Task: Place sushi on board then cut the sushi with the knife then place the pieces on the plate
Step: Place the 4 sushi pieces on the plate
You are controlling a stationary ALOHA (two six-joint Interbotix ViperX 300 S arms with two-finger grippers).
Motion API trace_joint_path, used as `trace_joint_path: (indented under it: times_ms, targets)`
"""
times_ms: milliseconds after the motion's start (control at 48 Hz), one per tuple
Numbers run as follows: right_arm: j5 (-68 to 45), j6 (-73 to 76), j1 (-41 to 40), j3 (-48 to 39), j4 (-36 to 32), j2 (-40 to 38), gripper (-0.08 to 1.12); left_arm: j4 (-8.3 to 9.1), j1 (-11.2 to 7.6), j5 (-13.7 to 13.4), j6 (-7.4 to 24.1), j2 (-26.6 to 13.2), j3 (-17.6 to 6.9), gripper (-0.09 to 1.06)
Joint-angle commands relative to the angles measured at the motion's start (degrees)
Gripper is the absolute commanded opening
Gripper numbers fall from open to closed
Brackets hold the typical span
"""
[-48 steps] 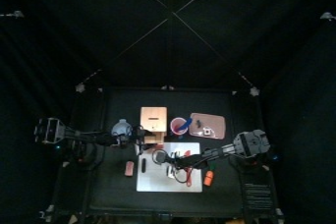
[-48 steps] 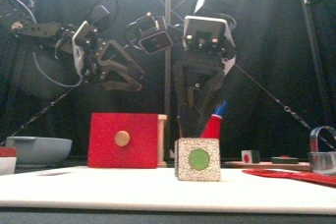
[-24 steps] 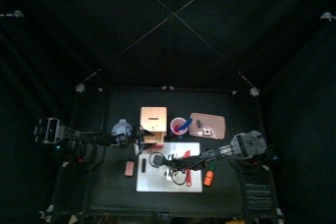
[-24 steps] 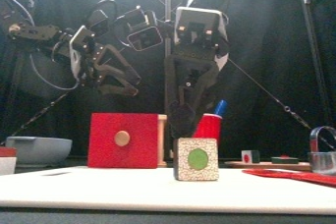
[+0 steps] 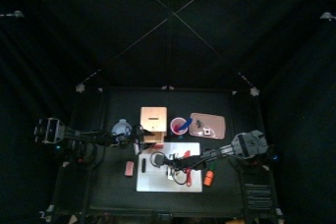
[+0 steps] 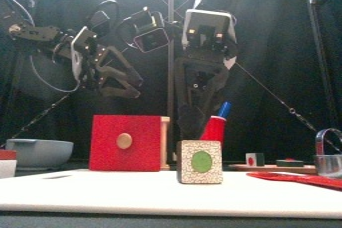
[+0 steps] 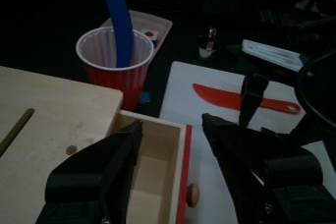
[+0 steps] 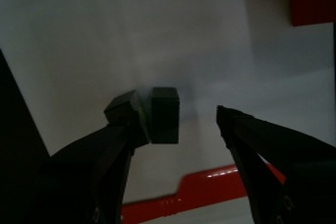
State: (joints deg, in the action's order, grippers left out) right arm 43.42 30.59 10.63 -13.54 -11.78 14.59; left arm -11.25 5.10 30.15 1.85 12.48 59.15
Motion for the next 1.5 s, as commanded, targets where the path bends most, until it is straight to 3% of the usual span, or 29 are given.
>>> trace_joint_path:
  times_ms: [21,208,1000,1500]
  targets:
    - [-0.26,-0.09,-0.26,0.35,-1.23,-2.2,0.94,-0.09,0.44,0.35,0.09,0.62,-0.97,0.88]
    - [-0.88,-0.26,-0.26,1.05,-1.49,-1.32,0.94,-0.26,0.44,0.35,0.09,0.62,-0.35,0.88]
    - [-0.53,-0.09,-0.7,2.81,2.37,2.11,0.93,-0.35,3.43,0.44,0.18,1.32,-0.35,0.88]
    - [3.34,-0.26,-0.44,3.08,1.05,1.93,0.72,-0.44,3.43,0.44,0.18,1.32,-0.44,0.88]
